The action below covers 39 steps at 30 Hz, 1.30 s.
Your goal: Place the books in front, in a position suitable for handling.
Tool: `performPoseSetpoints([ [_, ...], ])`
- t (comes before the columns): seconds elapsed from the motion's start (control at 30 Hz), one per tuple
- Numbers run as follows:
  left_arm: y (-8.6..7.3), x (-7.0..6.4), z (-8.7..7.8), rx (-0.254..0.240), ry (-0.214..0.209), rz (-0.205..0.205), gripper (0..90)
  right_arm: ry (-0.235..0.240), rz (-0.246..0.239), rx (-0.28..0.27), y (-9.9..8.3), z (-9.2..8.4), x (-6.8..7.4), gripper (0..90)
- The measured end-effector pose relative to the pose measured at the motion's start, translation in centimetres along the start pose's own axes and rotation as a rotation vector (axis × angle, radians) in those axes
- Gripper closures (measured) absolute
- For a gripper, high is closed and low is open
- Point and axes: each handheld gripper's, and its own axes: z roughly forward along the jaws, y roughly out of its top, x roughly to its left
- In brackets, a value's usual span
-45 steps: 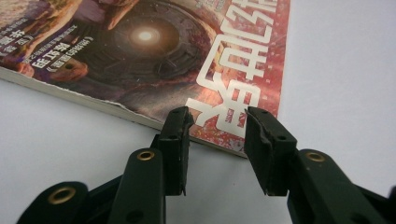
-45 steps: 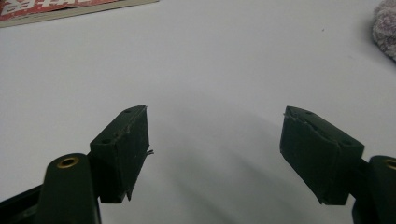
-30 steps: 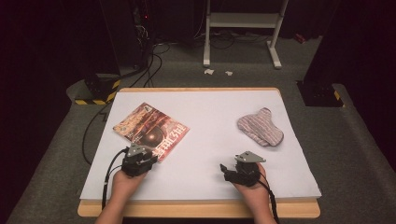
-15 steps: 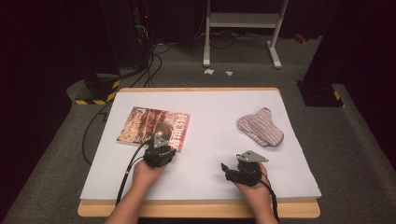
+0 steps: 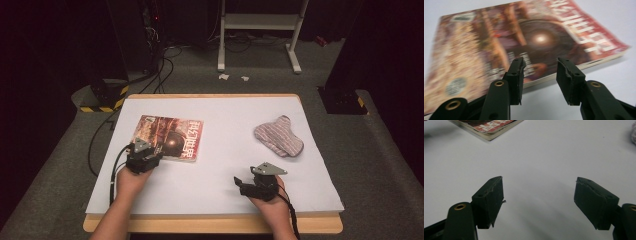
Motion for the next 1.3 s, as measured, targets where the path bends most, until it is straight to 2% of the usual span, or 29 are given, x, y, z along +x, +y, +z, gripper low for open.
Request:
performPoseSetpoints([
  [0.07,-0.1,1.3,-0.3,-0.008,0.035,-0.002,55.0,0.011,-0.001,-0.011,0.0,0.1,0.2,23.1],
  [0.13,-0.1,2.7,-0.5,-0.017,0.057,-0.027,51.4,0.022,-0.011,-0.012,0.0,0.3,0.4,23.4],
  [0.23,-0.3,4.5,-0.3,-0.011,0.067,-0.066,46.6,0.033,-0.043,0.010,-0.1,1.0,1.0,24.7],
  [0.3,-0.6,5.9,-0.1,-0.007,0.077,-0.101,46.0,0.013,-0.073,0.032,-0.2,1.4,1.5,23.6],
  [0.4,-1.1,7.4,0.2,0.013,0.088,-0.145,44.0,0.007,-0.096,0.016,0.0,1.8,2.2,28.1],
  [0.43,-1.2,7.7,0.3,0.021,0.097,-0.148,42.3,-0.003,-0.110,0.005,0.1,1.9,2.5,28.4],
  [0.5,-1.4,8.3,0.5,0.031,0.103,-0.159,41.1,0.026,-0.082,0.020,0.4,2.5,2.5,27.6],
  [0.57,-1.5,9.0,0.7,0.047,0.101,-0.184,39.2,0.054,-0.069,0.034,0.8,3.1,2.6,31.6],
  [0.6,-1.6,9.3,0.9,0.057,0.092,-0.195,38.5,0.055,-0.073,0.036,0.9,3.3,2.6,27.9],
  [0.63,-1.6,9.4,1.0,0.058,0.088,-0.196,38.4,0.043,-0.061,0.042,1.2,3.8,2.7,26.5],
  [0.67,-1.5,9.4,1.2,0.065,0.086,-0.187,38.5,0.051,-0.052,0.047,1.4,4.0,2.8,28.4],
  [0.7,-1.5,9.4,1.4,0.068,0.082,-0.181,38.4,0.065,-0.047,0.039,1.6,4.4,3.0,25.3],
  [0.73,-1.5,9.5,1.5,0.070,0.078,-0.185,38.0,0.050,-0.060,0.030,1.9,4.9,3.3,20.0],
  [0.8,-1.5,9.6,1.6,0.072,0.070,-0.190,37.0,0.038,-0.068,0.028,2.1,5.2,3.5,19.5],
  [0.83,-1.4,9.8,1.8,0.077,0.058,-0.207,37.0,0.014,-0.074,0.026,2.3,5.4,3.8,19.2],
  [0.87,-1.3,10.0,2.0,0.084,0.041,-0.220,34.6,-0.015,-0.109,0.013,3.1,6.2,4.6,27.3],
  [0.9,-1.3,10.0,2.0,0.084,0.041,-0.220,34.2,-0.015,-0.109,0.013,3.1,6.2,4.6,27.3],
  [0.93,-1.3,10.1,2.0,0.085,0.038,-0.220,34.2,-0.004,-0.122,0.008,3.5,6.6,4.9,28.3],
  [1.0,-1.4,10.4,2.2,0.086,0.012,-0.245,33.4,0.013,-0.136,0.001,4.3,7.2,5.4,37.1],
  [1.03,-1.4,10.4,2.2,0.085,0.007,-0.245,32.0,0.017,-0.144,-0.001,4.6,7.5,5.6,37.5],
  [1.07,-1.4,10.2,2.2,0.087,0.008,-0.227,31.5,0.015,-0.136,-0.003,5.4,8.3,5.9,38.4],
  [1.17,-1.4,9.9,2.2,0.089,-0.004,-0.220,32.4,0.026,-0.135,0.008,6.1,9.2,6.2,39.2],
  [1.2,-1.3,9.7,2.3,0.090,-0.009,-0.211,33.8,0.025,-0.125,0.012,6.7,10.1,6.6,39.1],
  [1.27,-1.3,9.7,2.2,0.090,-0.009,-0.213,33.8,0.016,-0.096,0.008,7.2,11.0,6.8,38.2],
  [1.3,-1.3,9.7,2.2,0.090,-0.009,-0.213,33.8,0.016,-0.096,0.008,7.2,11.0,6.8,38.2],
])
